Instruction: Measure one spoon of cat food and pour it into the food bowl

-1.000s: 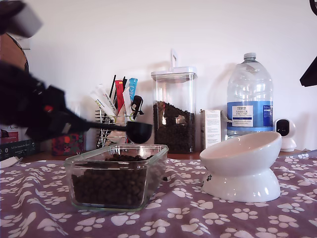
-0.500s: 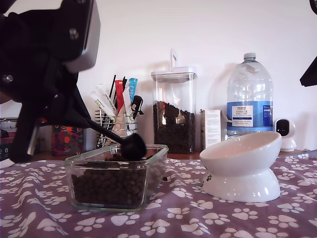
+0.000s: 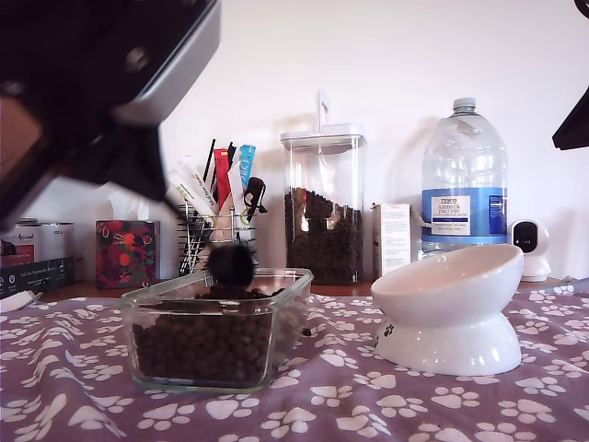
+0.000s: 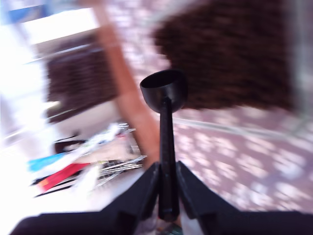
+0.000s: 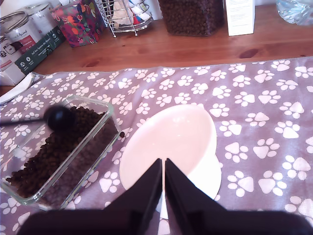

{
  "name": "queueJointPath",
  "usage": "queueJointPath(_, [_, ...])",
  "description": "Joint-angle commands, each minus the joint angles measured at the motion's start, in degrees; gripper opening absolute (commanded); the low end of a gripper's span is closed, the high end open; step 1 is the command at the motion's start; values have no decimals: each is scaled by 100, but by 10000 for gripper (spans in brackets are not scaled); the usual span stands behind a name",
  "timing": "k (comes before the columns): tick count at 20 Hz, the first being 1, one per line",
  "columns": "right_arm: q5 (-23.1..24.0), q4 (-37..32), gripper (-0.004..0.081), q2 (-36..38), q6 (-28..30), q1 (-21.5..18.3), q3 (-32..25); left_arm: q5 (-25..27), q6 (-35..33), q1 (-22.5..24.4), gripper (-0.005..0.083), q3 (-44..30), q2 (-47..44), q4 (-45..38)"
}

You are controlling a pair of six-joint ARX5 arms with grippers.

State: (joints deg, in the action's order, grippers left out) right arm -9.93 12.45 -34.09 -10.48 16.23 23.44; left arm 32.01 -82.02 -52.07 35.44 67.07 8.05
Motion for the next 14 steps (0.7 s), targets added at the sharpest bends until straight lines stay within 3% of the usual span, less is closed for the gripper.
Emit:
queueJointPath(1, [-7, -57, -10, -24, -22, 20, -140, -2, -59, -13, -19, -48, -39, 232])
queueJointPath(7, [-195, -42, -10, -24, -31, 22, -140, -203, -251, -96, -19, 87, -33, 658])
queueJointPath(14, [-199, -31, -10, -24, -31, 22, -140, -1010, -243, -514, -19, 155, -33, 702])
